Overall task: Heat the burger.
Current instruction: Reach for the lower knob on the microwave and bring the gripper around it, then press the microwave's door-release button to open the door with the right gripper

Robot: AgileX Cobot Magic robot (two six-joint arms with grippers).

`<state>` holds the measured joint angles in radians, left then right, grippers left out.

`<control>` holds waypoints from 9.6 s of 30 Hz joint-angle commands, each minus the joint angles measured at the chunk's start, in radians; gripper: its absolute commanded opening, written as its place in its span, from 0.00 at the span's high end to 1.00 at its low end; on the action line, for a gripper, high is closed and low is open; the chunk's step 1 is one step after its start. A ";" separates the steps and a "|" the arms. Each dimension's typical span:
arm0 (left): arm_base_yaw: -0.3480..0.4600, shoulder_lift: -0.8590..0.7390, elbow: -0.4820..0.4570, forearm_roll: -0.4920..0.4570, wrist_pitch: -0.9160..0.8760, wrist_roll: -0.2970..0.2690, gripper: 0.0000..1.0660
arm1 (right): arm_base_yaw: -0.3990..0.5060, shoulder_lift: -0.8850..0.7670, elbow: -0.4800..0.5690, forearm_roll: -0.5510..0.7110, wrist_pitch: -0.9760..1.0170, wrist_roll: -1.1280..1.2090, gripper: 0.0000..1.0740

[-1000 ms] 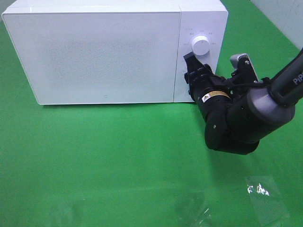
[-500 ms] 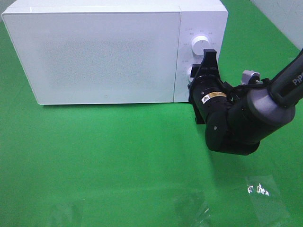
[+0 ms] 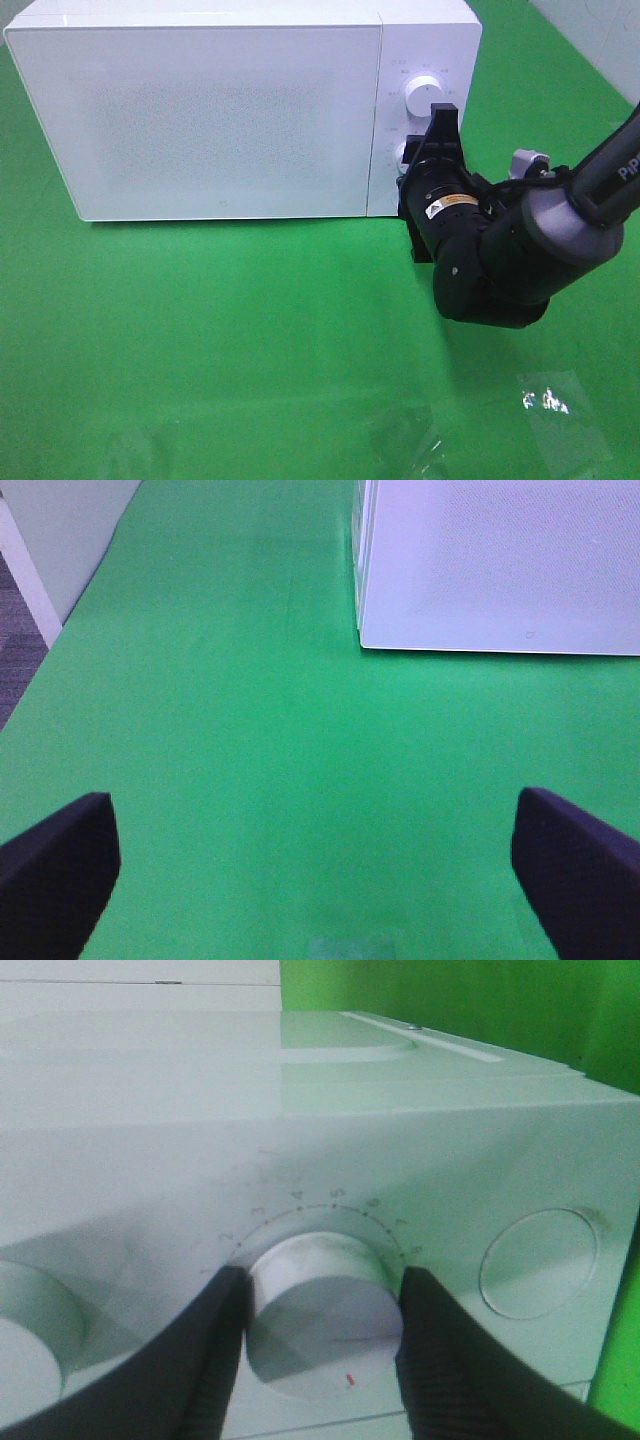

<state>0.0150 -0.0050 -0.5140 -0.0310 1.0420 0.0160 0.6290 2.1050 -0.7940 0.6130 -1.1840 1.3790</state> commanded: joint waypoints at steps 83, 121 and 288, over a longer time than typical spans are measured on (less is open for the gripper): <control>0.003 -0.025 0.004 0.000 -0.008 -0.002 0.06 | -0.065 -0.701 0.187 -0.225 1.290 -1.658 0.36; 0.003 -0.025 0.004 0.000 -0.008 -0.002 0.06 | -0.318 -1.632 0.124 -0.489 2.130 -1.462 0.36; 0.003 -0.018 0.004 0.000 -0.008 -0.002 0.06 | 0.221 -0.448 0.406 0.176 0.088 -0.195 0.84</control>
<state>0.0150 -0.0050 -0.5140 -0.0310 1.0420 0.0160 0.8500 1.6590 -0.3790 0.7950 -1.0990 1.1590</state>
